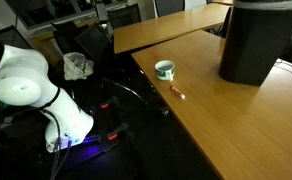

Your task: Pick up the marker and put it in the cup

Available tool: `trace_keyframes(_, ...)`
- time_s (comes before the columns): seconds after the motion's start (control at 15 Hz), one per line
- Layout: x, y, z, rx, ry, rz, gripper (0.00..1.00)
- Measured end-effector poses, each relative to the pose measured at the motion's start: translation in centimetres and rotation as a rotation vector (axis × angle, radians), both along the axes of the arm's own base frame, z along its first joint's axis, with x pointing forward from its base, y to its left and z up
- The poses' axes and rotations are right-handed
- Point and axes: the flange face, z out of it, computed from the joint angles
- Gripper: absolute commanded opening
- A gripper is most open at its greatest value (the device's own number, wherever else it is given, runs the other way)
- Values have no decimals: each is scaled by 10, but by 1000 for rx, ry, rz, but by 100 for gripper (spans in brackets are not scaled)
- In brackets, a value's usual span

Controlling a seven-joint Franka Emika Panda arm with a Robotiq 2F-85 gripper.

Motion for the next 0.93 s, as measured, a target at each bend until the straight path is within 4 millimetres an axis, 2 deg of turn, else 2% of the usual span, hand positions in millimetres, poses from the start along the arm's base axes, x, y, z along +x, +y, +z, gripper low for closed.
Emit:
trace_keyframes(0.73, 0, 0, 0, 0, 0, 0, 100)
trace_keyframes(0.93, 10, -4, 0, 0, -67, -103, 100)
